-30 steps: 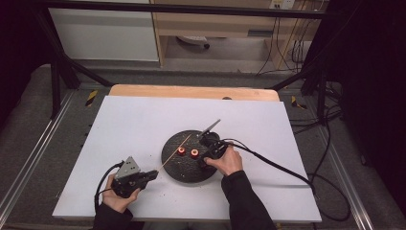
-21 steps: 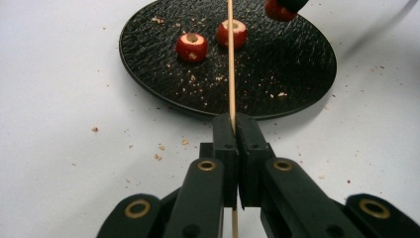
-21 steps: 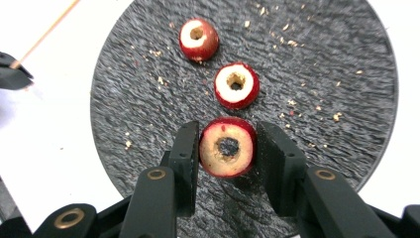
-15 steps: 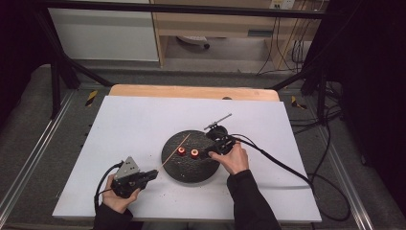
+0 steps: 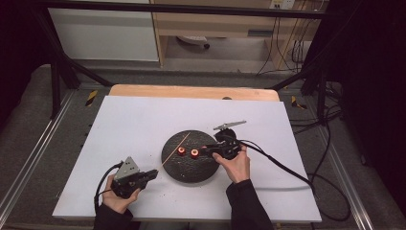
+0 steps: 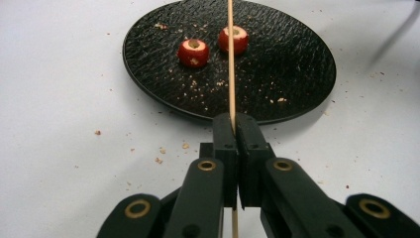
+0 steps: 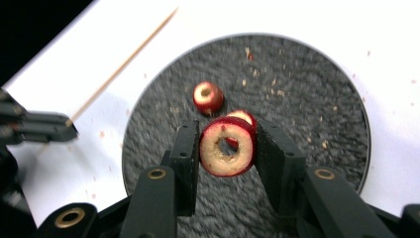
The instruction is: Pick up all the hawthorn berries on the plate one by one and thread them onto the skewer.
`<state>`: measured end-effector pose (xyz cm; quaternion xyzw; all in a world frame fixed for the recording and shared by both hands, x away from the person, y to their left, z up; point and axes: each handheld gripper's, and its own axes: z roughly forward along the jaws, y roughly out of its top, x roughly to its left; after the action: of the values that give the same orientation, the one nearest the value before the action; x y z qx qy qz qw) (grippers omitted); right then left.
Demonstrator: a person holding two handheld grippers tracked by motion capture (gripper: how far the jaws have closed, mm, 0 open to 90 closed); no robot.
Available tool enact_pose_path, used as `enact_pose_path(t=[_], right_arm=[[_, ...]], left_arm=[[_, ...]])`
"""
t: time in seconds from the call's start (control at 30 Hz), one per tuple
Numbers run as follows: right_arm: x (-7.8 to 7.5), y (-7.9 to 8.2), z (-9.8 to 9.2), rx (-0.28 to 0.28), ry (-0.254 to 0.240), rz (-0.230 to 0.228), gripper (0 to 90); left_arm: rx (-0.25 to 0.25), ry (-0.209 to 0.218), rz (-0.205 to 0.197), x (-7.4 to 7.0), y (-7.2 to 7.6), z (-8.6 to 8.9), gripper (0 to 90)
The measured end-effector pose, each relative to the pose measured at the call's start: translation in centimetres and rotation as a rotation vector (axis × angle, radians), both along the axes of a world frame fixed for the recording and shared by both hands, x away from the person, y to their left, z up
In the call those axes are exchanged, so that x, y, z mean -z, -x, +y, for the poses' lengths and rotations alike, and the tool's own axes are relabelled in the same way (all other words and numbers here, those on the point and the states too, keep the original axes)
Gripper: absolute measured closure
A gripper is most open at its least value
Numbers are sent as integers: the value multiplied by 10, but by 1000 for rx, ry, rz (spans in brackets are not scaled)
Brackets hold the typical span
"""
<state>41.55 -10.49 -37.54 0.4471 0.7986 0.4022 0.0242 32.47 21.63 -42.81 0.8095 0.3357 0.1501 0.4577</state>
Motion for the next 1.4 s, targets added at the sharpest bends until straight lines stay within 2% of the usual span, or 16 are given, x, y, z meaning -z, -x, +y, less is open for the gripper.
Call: enact_pose_path(t=[0.33, 0.53, 0.83, 1.03, 1.4], right_arm=[[17, 16, -4, 107, -244, -109, 635], [33, 21, -4, 182, -359, -141, 635], [43, 25, -7, 271, -463, -196, 635], [39, 25, -8, 318, -518, -236, 635], [29, 18, -12, 370, -630, -274, 635]], left_arm=[[-4, 2, -3, 0, 1, -2, 879], [-7, 4, 2, 1, 2, -4, 879], [-17, 13, 1, 2, 4, -7, 879], [-26, 15, 5, 3, 5, -9, 878], [-47, 32, 3, 5, 8, -16, 879]])
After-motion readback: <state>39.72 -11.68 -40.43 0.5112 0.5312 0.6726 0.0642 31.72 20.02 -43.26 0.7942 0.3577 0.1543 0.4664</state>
